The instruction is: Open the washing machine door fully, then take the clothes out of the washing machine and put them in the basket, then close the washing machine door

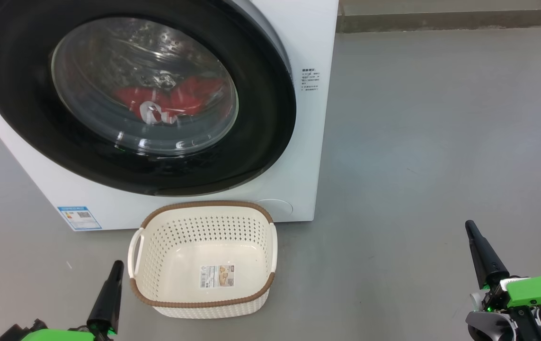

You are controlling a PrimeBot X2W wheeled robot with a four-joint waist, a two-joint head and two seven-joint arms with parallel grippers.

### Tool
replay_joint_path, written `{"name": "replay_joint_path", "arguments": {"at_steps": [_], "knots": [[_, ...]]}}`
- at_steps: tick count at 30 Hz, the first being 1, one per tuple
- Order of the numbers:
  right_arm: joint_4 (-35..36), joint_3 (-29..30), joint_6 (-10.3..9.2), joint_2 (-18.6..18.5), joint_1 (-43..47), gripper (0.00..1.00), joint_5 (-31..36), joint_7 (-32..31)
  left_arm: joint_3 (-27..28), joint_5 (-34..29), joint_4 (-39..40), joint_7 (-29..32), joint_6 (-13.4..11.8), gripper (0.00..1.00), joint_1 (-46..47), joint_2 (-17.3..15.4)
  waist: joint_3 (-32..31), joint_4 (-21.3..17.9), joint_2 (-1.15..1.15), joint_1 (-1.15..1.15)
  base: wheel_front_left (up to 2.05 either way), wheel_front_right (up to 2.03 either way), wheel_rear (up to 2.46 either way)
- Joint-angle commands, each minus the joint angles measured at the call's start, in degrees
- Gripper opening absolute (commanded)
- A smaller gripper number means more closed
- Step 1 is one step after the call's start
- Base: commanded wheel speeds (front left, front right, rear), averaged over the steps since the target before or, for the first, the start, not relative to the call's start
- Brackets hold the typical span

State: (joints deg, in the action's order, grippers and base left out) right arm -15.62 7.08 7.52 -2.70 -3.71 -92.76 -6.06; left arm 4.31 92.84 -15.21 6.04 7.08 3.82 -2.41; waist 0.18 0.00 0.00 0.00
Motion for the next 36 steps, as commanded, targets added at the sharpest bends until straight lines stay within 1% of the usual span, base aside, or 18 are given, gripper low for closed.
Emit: {"name": "replay_joint_path", "arguments": {"at_steps": [1,36], "knots": [[1.6,-0.75,-0.03,-0.36,-2.45,0.0,0.44,-0.27,2.11,-0.6,1.17,0.37,0.41,0.0,2.36,-0.58,0.0,0.0,0.0,0.0,0.0,0.0,0.0],[1.6,-0.64,-0.03,-0.28,-2.46,0.0,0.53,-0.36,2.18,-0.66,1.17,0.43,0.41,0.0,2.37,-0.53,0.0,0.0,0.0,0.0,0.0,0.0,0.0]]}}
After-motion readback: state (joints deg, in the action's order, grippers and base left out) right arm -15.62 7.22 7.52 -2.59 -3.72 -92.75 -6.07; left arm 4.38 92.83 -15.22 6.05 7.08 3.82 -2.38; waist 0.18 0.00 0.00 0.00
